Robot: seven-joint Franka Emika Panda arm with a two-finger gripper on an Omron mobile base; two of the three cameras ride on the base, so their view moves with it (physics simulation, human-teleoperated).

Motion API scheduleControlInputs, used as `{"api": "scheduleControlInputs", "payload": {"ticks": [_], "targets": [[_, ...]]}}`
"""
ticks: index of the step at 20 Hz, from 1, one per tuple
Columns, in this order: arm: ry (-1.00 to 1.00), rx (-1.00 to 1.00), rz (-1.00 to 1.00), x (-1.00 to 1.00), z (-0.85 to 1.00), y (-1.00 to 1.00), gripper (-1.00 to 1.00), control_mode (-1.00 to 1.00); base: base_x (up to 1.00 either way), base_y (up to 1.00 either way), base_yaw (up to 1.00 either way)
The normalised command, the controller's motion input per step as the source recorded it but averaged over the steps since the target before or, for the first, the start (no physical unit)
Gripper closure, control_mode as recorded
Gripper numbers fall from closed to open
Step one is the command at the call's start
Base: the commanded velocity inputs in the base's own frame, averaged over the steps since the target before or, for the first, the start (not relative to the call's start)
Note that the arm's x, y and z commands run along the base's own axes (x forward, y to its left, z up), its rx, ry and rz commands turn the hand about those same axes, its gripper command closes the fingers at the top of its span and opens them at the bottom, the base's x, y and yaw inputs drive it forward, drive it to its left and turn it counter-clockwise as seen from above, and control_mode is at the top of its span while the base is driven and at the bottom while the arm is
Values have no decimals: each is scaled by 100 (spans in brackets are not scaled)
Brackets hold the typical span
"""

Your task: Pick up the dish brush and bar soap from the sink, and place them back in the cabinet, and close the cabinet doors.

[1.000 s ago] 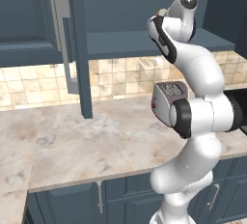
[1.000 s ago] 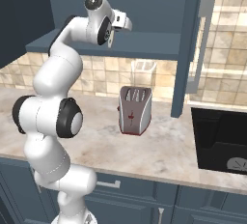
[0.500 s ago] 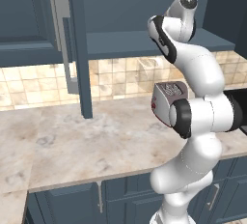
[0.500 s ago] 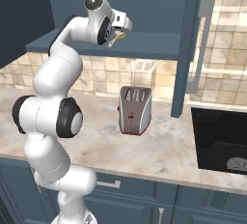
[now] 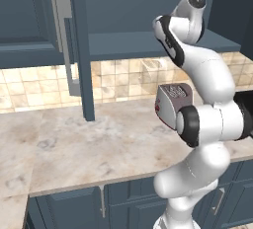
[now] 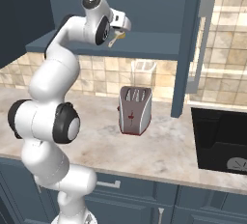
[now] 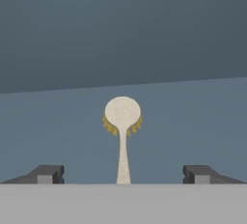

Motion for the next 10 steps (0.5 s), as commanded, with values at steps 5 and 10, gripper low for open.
{"api": "scheduleControlInputs", "payload": {"ticks": [5, 10], "targets": [[-4, 0, 0, -51, -2, 0, -100, -100, 0, 0, 0], [-3, 0, 0, -57, -6, 0, -100, -100, 0, 0, 0]]}}
